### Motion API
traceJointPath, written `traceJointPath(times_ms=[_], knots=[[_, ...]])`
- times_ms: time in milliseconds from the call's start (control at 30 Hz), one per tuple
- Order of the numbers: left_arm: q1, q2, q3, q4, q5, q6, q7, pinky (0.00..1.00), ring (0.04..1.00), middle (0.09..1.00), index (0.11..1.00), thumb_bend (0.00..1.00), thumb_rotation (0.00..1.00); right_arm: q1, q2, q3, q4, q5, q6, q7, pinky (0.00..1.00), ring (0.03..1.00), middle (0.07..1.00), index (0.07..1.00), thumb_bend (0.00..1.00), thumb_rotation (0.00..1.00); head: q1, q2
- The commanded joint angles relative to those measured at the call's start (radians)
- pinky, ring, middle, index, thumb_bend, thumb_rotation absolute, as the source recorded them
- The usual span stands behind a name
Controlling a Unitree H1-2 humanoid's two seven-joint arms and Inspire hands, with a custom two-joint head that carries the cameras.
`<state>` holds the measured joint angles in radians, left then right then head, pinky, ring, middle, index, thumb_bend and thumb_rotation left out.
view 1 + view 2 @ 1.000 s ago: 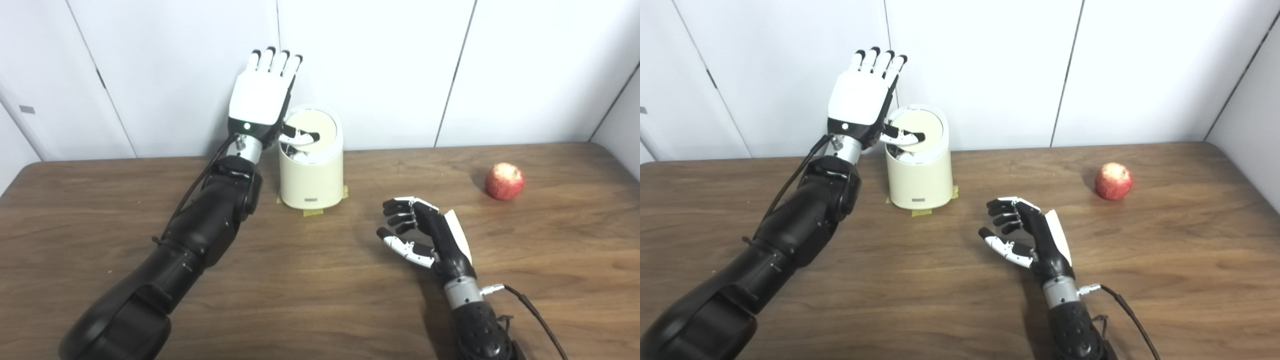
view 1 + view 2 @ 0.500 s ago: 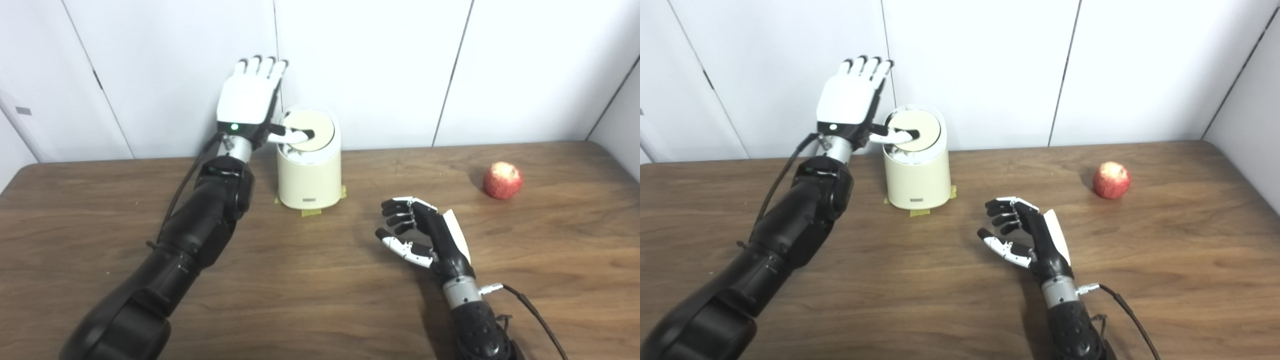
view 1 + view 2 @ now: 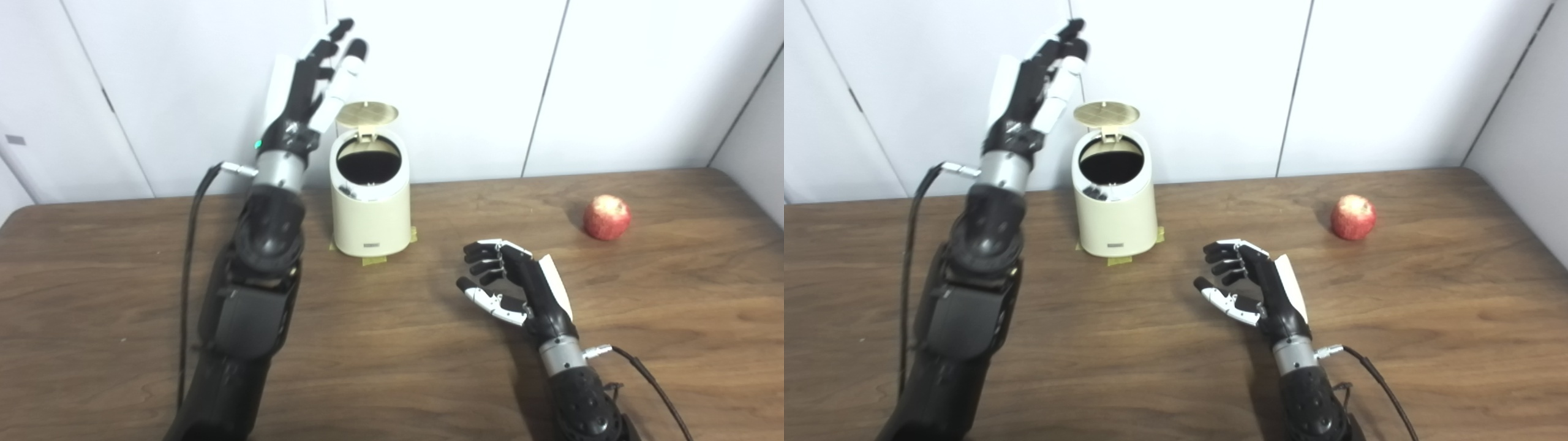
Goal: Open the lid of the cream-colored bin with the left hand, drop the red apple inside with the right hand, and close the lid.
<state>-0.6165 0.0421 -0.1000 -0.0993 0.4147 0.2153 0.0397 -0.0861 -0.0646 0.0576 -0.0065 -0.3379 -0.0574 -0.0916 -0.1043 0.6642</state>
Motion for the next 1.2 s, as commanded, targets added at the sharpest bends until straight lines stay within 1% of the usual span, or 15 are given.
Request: traceJointPath(times_ms=[0,100,233,467,500,567,633,667,700,733,833,867,967,1100,1167], knots=[[0.041,0.034,0.025,-0.060,-0.027,-0.050,0.004,0.83,0.875,0.875,0.876,0.50,1.00,-0.016,-0.007,-0.004,-0.056,-0.014,-0.008,-0.012,0.52,0.603,0.640,0.634,0.28,0.26,0.002,0.003],[0.149,0.051,0.058,-0.125,-0.118,-0.107,-0.018,0.74,0.822,0.825,0.816,0.38,0.98,-0.021,-0.013,-0.009,-0.093,-0.038,-0.018,-0.027,0.53,0.609,0.643,0.631,0.28,0.30,0.000,0.001],[0.288,0.062,0.090,-0.162,-0.205,-0.188,-0.018,0.66,0.739,0.747,0.729,0.27,0.84,-0.029,-0.017,-0.021,-0.153,-0.056,-0.024,-0.038,0.50,0.589,0.627,0.620,0.28,0.26,0.002,0.000],[0.495,0.083,0.107,-0.195,-0.276,-0.303,-0.030,0.69,0.753,0.759,0.734,0.22,0.76,-0.057,-0.079,-0.033,-0.294,-0.173,0.064,0.006,0.46,0.568,0.613,0.619,0.30,0.36,0.007,-0.002],[0.518,0.084,0.107,-0.196,-0.278,-0.320,-0.029,0.69,0.755,0.760,0.733,0.22,0.75,-0.074,-0.107,-0.038,-0.317,-0.190,0.083,0.030,0.35,0.446,0.571,0.633,0.34,0.32,0.007,-0.004],[0.550,0.085,0.107,-0.197,-0.284,-0.346,-0.032,0.69,0.755,0.759,0.732,0.22,0.75,-0.103,-0.157,-0.043,-0.340,-0.229,0.107,0.065,0.32,0.426,0.616,0.658,0.44,0.27,0.006,-0.007],[0.576,0.090,0.102,-0.197,-0.287,-0.367,-0.042,0.70,0.769,0.774,0.750,0.22,0.78,-0.131,-0.212,-0.043,-0.339,-0.294,0.120,0.084,0.43,0.561,0.683,0.685,0.61,0.32,0.006,-0.008],[0.597,0.096,0.096,-0.197,-0.281,-0.383,-0.049,0.70,0.771,0.778,0.754,0.22,0.79,-0.159,-0.258,-0.045,-0.338,-0.316,0.129,0.115,0.46,0.588,0.695,0.690,0.65,0.34,0.007,-0.009],[0.612,0.101,0.092,-0.197,-0.275,-0.394,-0.054,0.71,0.782,0.788,0.765,0.23,0.81,-0.186,-0.303,-0.044,-0.337,-0.328,0.137,0.148,0.56,0.667,0.733,0.725,0.76,0.34,0.006,-0.010],[0.621,0.104,0.089,-0.196,-0.271,-0.401,-0.057,0.72,0.788,0.792,0.769,0.24,0.82,-0.205,-0.331,-0.044,-0.337,-0.334,0.143,0.172,0.60,0.701,0.752,0.746,0.82,0.34,0.006,-0.010],[0.631,0.104,0.091,-0.191,-0.293,-0.397,-0.063,0.73,0.800,0.797,0.770,0.24,0.84,-0.284,-0.438,-0.025,-0.365,-0.382,0.256,0.359,0.66,0.800,0.825,0.825,0.93,0.39,0.006,-0.009],[0.633,0.100,0.094,-0.190,-0.303,-0.394,-0.062,0.73,0.802,0.798,0.770,0.24,0.84,-0.316,-0.477,-0.013,-0.367,-0.402,0.293,0.429,0.67,0.814,0.838,0.836,0.95,0.40,0.004,-0.008],[0.637,0.094,0.097,-0.189,-0.305,-0.394,-0.057,0.73,0.796,0.791,0.764,0.22,0.83,-0.387,-0.551,0.011,-0.344,-0.428,0.370,0.564,0.63,0.816,0.858,0.828,1.00,0.29,0.005,-0.006],[0.639,0.092,0.099,-0.188,-0.303,-0.403,-0.055,0.73,0.798,0.793,0.769,0.24,0.87,-0.467,-0.615,0.040,-0.231,-0.449,0.406,0.641,0.71,0.864,0.881,0.827,1.00,0.23,0.003,-0.003],[0.640,0.093,0.099,-0.188,-0.310,-0.402,-0.059,0.74,0.801,0.796,0.771,0.24,0.88,-0.501,-0.633,0.055,-0.174,-0.469,0.428,0.667,0.66,0.864,0.891,0.829,1.00,0.21,0.001,-0.003]])
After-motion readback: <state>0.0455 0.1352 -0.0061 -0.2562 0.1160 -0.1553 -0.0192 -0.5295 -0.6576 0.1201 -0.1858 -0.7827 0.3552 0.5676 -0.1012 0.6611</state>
